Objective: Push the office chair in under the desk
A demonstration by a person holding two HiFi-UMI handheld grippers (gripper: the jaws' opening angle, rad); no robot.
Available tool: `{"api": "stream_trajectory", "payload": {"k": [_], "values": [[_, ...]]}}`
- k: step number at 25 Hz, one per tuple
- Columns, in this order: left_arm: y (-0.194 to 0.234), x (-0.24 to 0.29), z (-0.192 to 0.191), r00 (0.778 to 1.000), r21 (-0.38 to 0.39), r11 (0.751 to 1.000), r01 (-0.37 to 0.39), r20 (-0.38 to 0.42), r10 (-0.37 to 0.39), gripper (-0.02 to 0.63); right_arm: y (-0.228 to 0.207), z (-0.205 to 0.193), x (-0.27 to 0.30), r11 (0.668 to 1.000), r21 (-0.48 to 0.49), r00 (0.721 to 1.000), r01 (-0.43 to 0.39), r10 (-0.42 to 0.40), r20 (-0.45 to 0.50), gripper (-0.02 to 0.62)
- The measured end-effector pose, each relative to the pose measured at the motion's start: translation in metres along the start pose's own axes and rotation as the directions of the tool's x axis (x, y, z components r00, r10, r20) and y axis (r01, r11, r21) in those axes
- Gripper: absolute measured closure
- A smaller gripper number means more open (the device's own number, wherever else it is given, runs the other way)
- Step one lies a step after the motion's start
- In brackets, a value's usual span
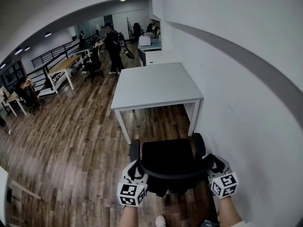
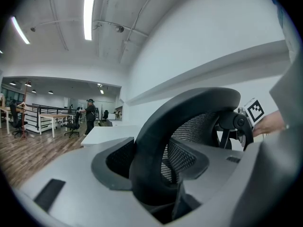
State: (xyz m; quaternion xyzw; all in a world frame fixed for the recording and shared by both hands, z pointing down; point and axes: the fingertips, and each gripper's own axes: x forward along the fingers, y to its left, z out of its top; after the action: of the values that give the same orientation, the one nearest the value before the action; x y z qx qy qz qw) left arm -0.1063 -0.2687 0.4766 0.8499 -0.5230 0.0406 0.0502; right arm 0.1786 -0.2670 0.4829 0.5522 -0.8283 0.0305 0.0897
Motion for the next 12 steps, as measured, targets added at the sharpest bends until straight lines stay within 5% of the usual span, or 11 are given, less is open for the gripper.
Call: {"api": "stream_trajectory", "payload": {"k": [12], "values": [[0.037,0.047,0.008,1.0,0.014,1.0,0.008,0.012,-0.008,0.391,-0.011,0.012,0.055,0.999,-0.024,0.999,0.031,-0.03,0.016,0.388]]}}
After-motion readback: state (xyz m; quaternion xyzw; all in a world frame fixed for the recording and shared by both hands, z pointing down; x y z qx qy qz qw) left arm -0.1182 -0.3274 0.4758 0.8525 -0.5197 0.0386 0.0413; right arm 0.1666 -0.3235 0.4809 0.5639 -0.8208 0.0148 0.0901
